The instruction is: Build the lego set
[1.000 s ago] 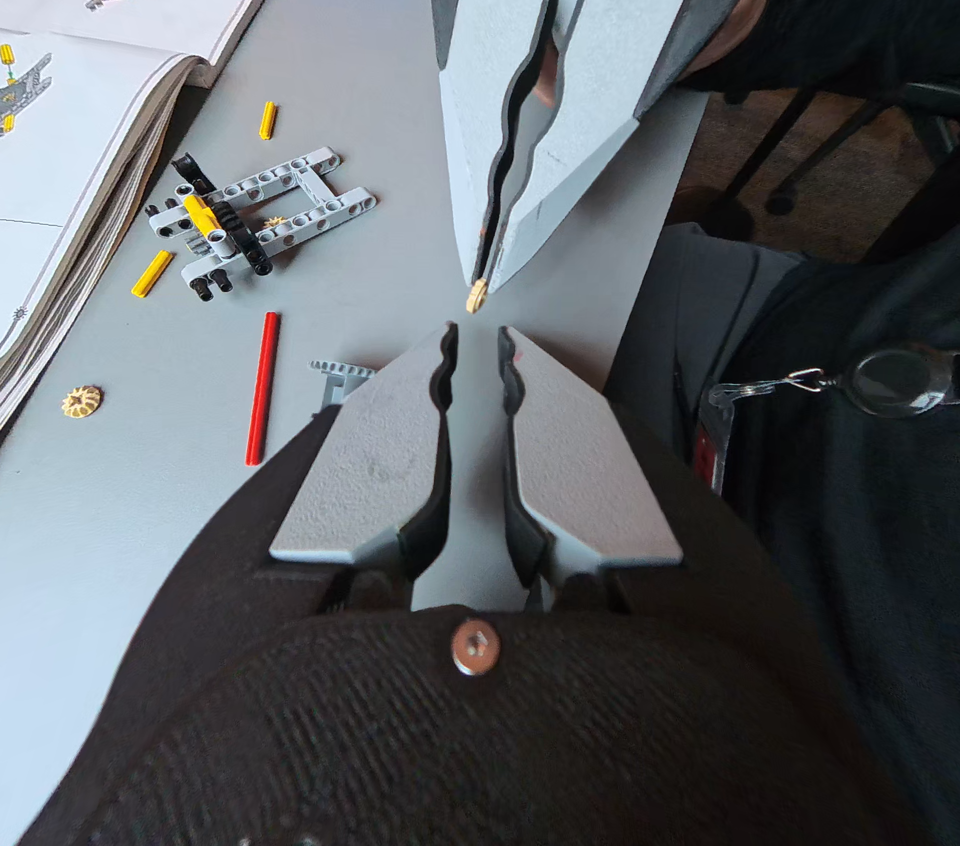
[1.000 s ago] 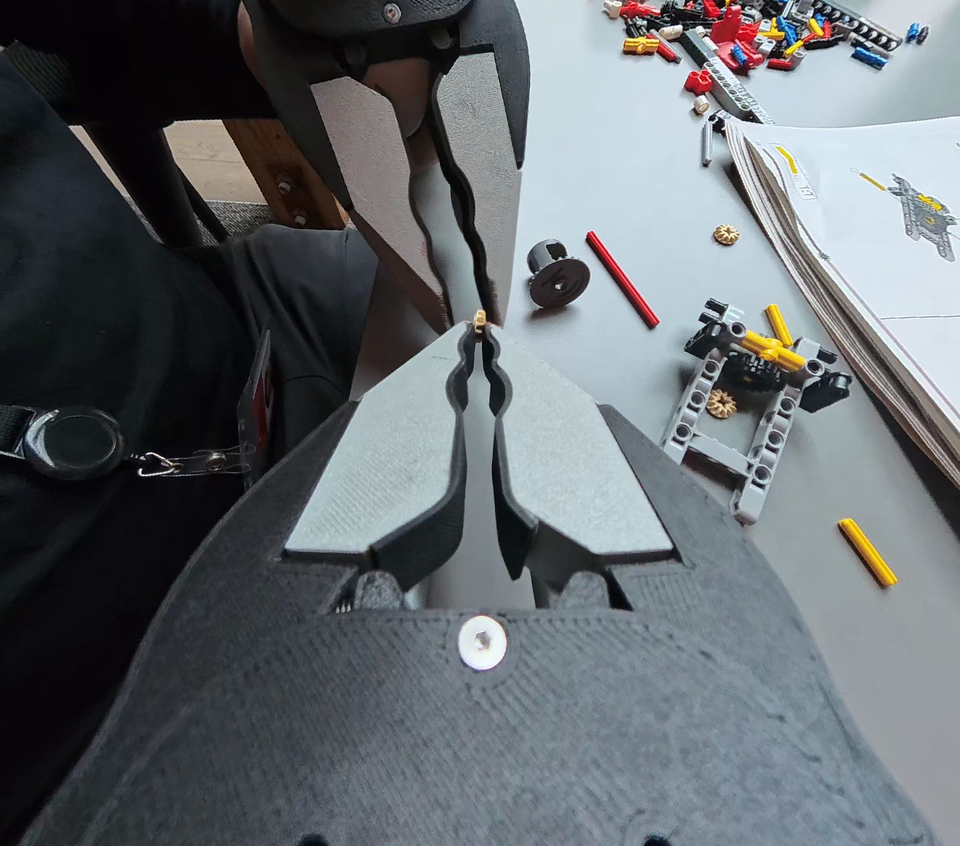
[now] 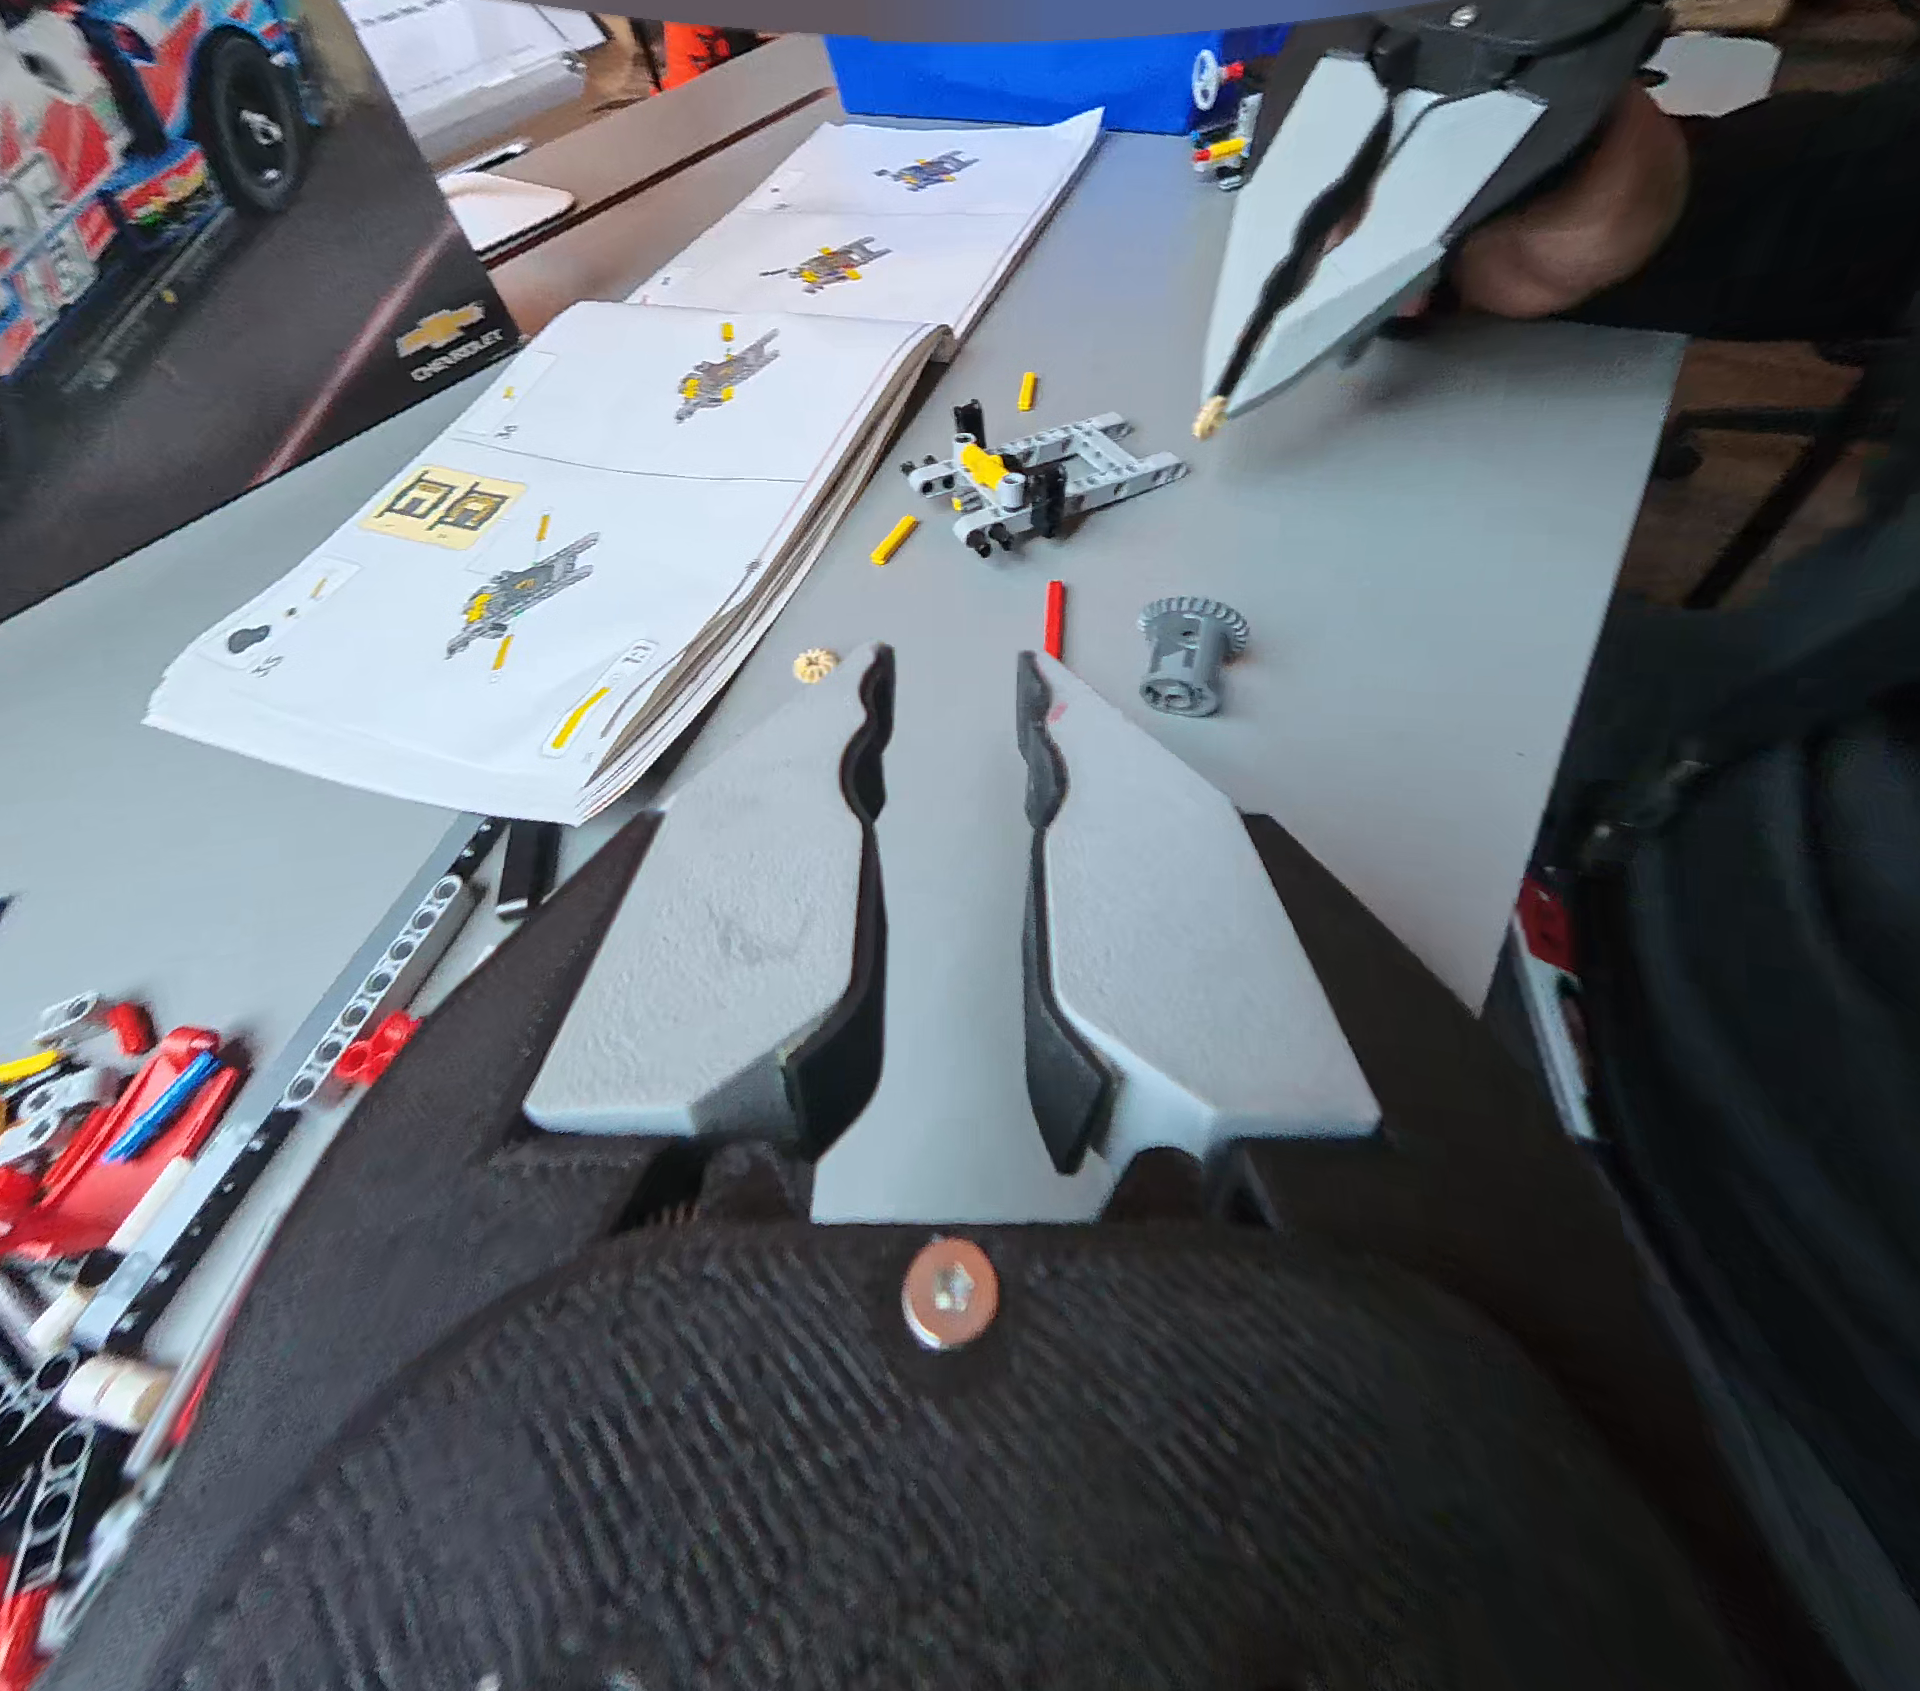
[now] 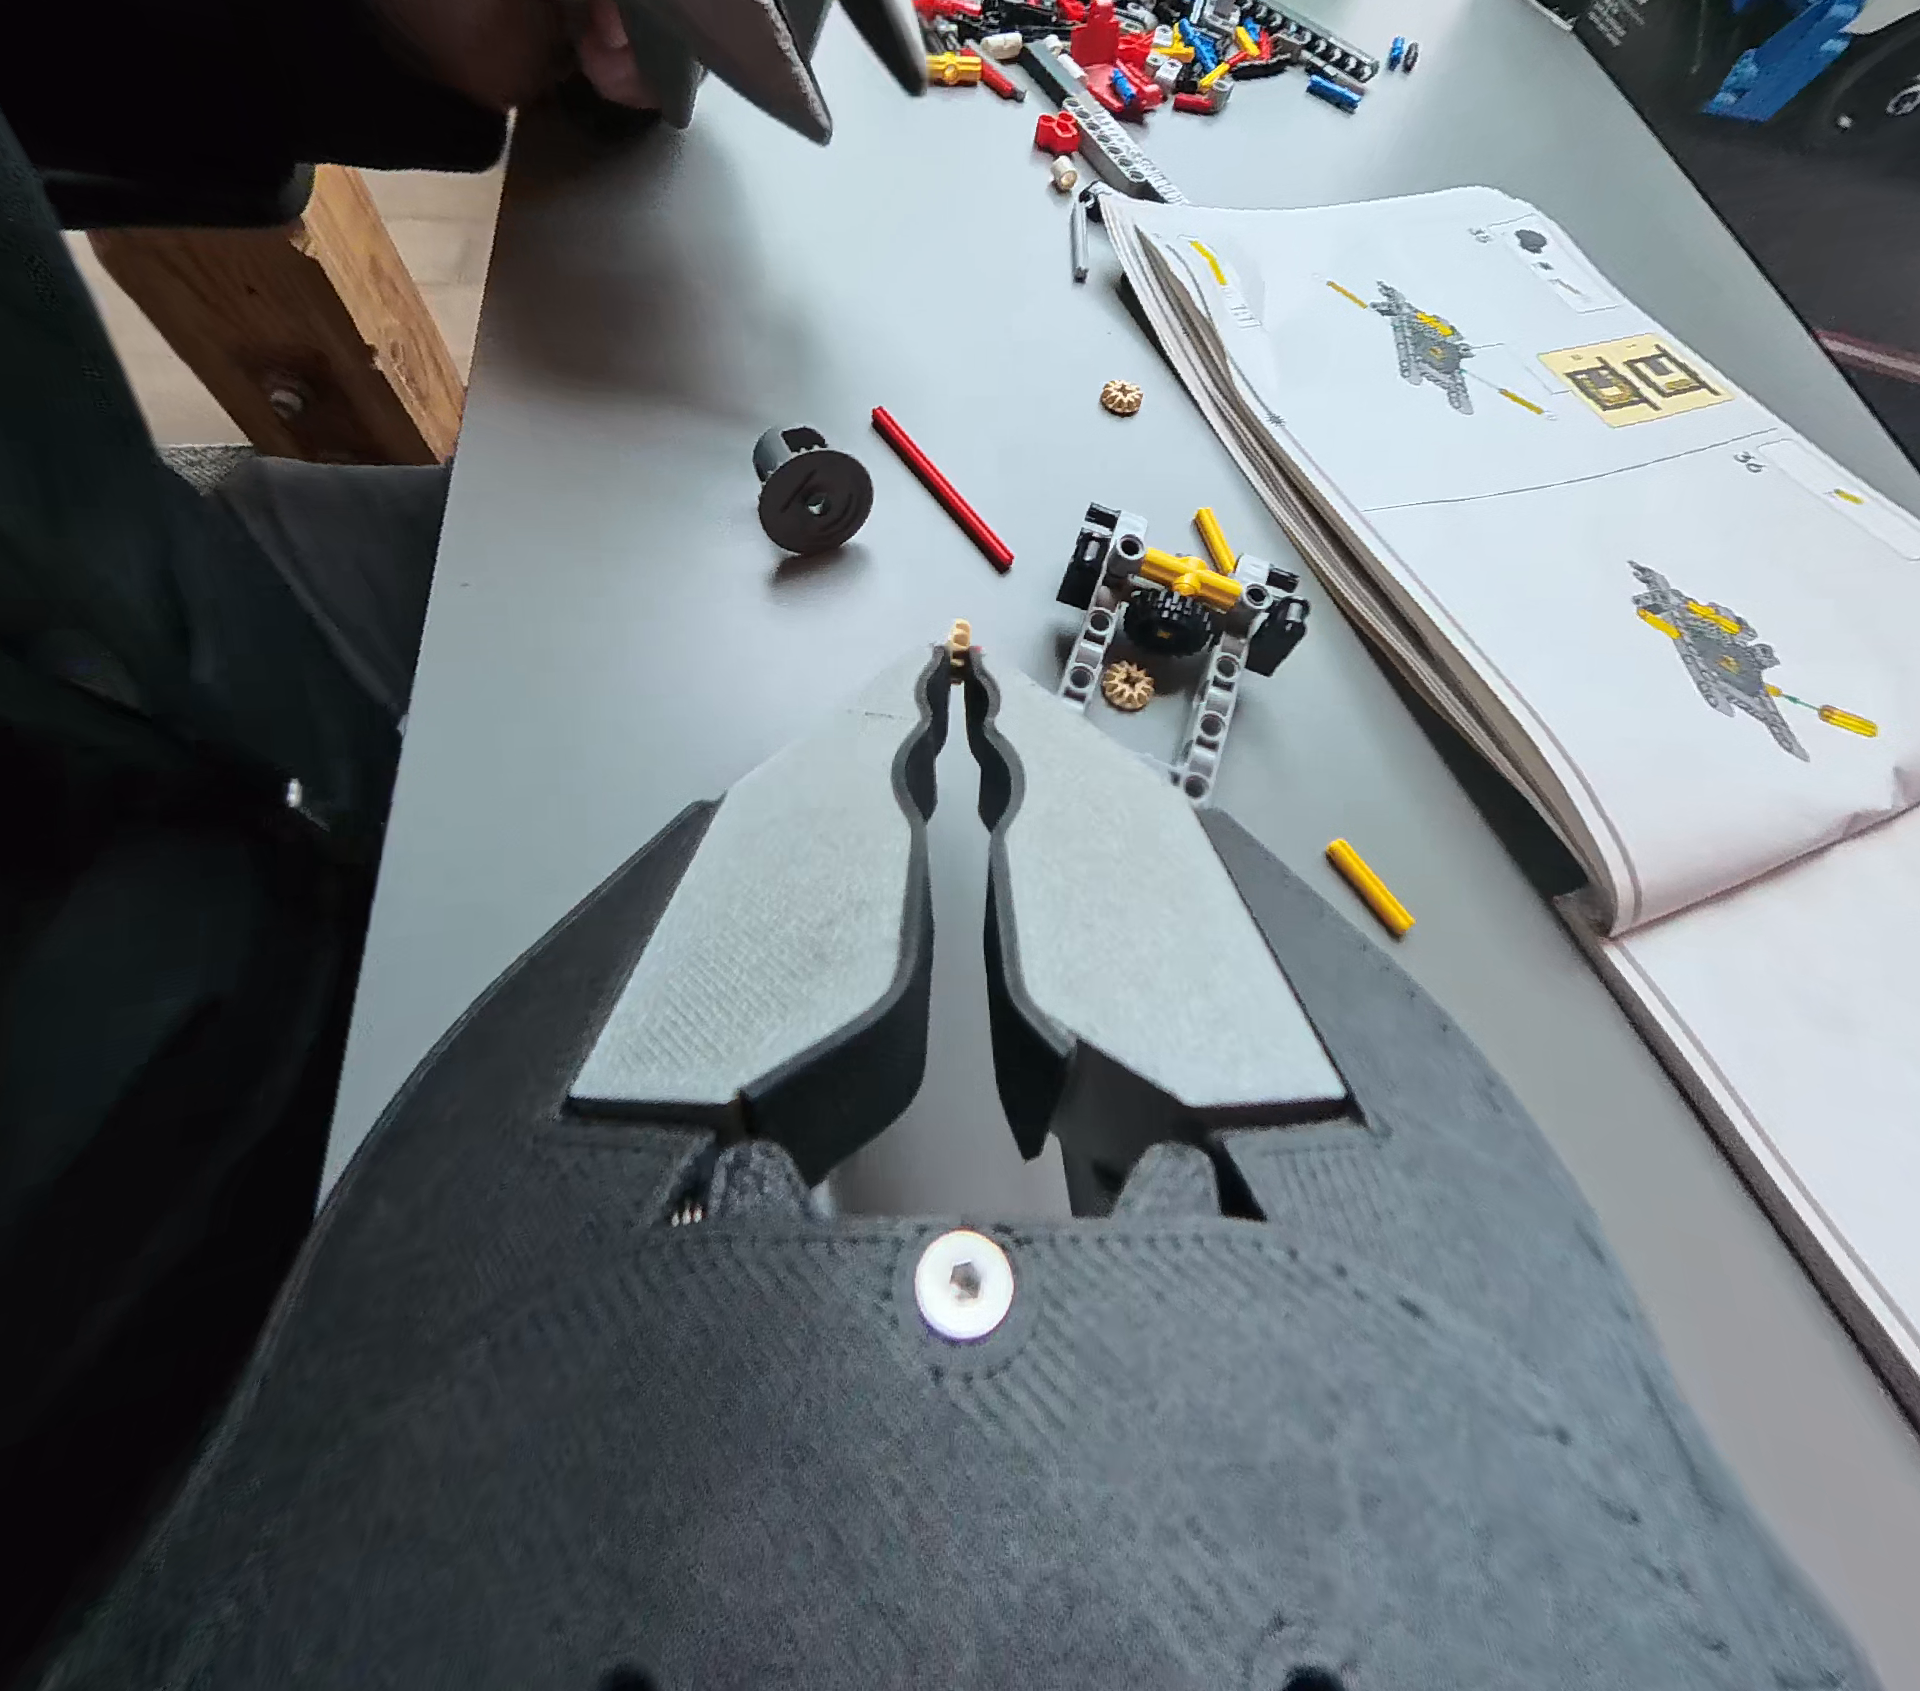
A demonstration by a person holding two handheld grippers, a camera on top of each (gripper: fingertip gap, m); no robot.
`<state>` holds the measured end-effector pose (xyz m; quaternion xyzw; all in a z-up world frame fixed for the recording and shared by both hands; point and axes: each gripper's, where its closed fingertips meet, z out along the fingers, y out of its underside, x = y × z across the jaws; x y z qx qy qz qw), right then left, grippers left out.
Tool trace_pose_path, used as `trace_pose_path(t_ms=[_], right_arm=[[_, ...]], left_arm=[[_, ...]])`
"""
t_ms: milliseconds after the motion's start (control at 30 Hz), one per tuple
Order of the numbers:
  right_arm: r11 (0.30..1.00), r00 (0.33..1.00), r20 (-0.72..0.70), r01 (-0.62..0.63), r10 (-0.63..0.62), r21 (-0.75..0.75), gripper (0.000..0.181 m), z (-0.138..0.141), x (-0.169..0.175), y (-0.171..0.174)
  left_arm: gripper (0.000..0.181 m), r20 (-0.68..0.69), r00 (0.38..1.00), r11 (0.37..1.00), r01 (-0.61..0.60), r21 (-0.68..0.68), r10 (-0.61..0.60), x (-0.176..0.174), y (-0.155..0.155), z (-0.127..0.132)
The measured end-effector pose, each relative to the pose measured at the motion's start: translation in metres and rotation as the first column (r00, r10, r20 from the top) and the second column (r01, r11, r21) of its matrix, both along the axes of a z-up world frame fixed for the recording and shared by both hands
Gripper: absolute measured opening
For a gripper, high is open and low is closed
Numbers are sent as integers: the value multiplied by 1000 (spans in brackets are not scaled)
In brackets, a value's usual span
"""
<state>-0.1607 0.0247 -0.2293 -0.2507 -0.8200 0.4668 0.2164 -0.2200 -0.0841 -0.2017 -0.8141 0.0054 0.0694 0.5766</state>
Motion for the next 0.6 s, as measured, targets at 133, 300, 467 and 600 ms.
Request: trace_pose_path(t_ms=[133,300,467,600], right_arm=[[1000,999,-33,4,-5,-18,0,7,-5,2],[998,999,-47,25,-27,-57,0,14,-13,10],[998,999,-44,27,-30,-63,0,14,-14,11],[998,998,-50,24,-27,-64,0,15,-13,11]], left_arm=[[20,14,1000,1000,-2,26,2,-4,2,4],[21,17,1000,999,-16,32,16,-8,3,4],[21,21,1000,1000,-15,25,14,-8,4,4],[22,19,1000,1000,-14,28,13,-8,4,4]])
